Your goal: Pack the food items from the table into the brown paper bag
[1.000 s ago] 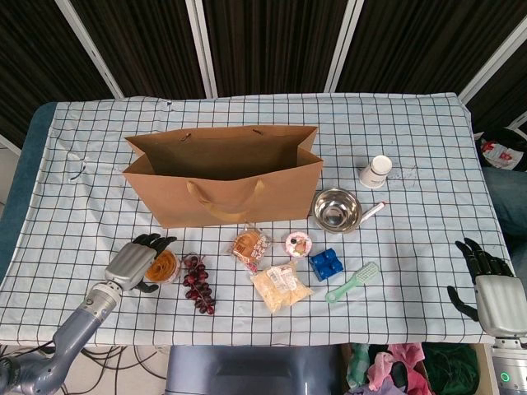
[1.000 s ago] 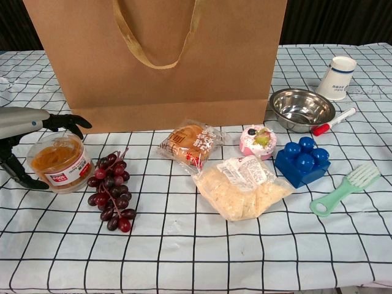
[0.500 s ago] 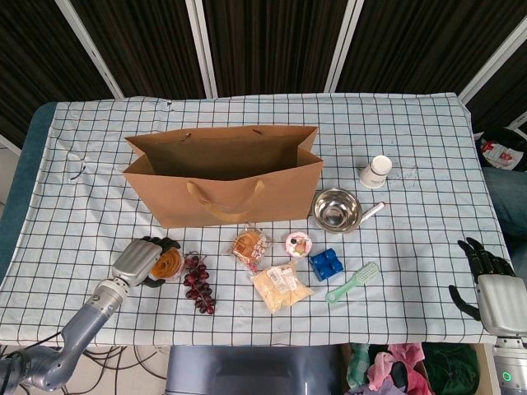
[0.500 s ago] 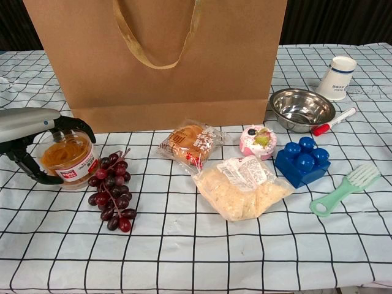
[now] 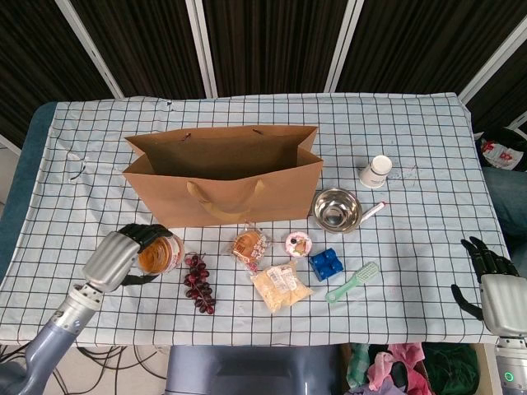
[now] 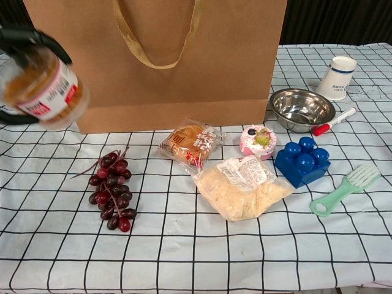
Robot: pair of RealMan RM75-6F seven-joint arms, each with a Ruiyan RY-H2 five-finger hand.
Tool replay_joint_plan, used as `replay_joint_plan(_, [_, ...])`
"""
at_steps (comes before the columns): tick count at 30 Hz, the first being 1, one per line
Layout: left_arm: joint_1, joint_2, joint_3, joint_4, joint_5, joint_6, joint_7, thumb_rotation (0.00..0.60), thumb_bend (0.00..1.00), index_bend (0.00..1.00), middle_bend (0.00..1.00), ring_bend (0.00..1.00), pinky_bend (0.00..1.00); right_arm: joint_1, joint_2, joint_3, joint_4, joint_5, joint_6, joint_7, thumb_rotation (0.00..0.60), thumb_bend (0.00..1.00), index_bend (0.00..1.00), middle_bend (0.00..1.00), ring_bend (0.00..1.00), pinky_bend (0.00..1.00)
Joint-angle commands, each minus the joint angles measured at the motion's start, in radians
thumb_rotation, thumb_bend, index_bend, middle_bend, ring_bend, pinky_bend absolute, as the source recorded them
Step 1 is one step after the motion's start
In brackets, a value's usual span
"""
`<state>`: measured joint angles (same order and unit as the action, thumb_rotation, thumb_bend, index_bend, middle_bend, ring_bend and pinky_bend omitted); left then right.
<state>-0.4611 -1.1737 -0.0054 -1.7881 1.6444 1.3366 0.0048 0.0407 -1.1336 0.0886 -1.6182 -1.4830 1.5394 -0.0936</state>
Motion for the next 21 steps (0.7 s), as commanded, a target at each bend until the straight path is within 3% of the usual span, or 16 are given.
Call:
replay_joint_plan(1, [0.031, 0.113, -0.025, -0.097, 0.078, 0.104, -0.072, 0.600, 0.32, 0.34, 0.43, 0.33, 0.34, 0.000, 0.000, 0.002, 0.002, 0.002, 0.001, 0.001, 0.600, 0.27, 0.12, 0.11, 0.20, 0.24])
replay_joint_plan(5, [-0.017, 0.188, -0.131, -0.168, 0.036, 0.113, -0.098, 0.600, 0.32, 0.34, 0.43, 0.33, 0.34, 0.001, -0.004, 0.003, 0.006, 0.002, 0.001, -0.005, 0.600, 0.27, 0.12, 0.11, 0.20, 0.24])
replay_joint_plan(6, [-0.008, 0.208, -0.133, -0.192, 0.034, 0.124, -0.100, 0.600, 0.32, 0.34, 0.43, 0.33, 0.34, 0.001, -0.005, 0.002, 0.007, 0.002, 0.000, -0.006, 0.600, 0.27, 0.12, 0.11, 0.20, 0.24])
replay_joint_plan(9, [-0.070, 0.236, -0.219, -0.224, -0.039, 0.075, -0.087, 0.600, 0.32, 0.35, 0.43, 0.33, 0.34, 0.004, -0.010, 0.003, 0.013, 0.005, -0.006, -0.013, 0.600, 0.27, 0.12, 0.11, 0.20, 0.24])
replay_joint_plan(14, [-0.194, 0.187, -0.359, -0.198, -0.195, -0.001, -0.029, 0.600, 0.32, 0.35, 0.43, 0.33, 0.34, 0.009, -0.019, 0.003, 0.024, 0.014, -0.019, -0.022, 0.600, 0.27, 0.12, 0.11, 0.20, 0.24])
replay_joint_plan(21, [-0.349, 0.107, -0.462, -0.121, -0.384, -0.119, 0.093, 0.600, 0.32, 0.36, 0.42, 0.31, 0.38, 0.016, -0.031, 0.005, 0.044, 0.032, -0.039, -0.032, 0.600, 0.27, 0.12, 0.11, 0.20, 0.24])
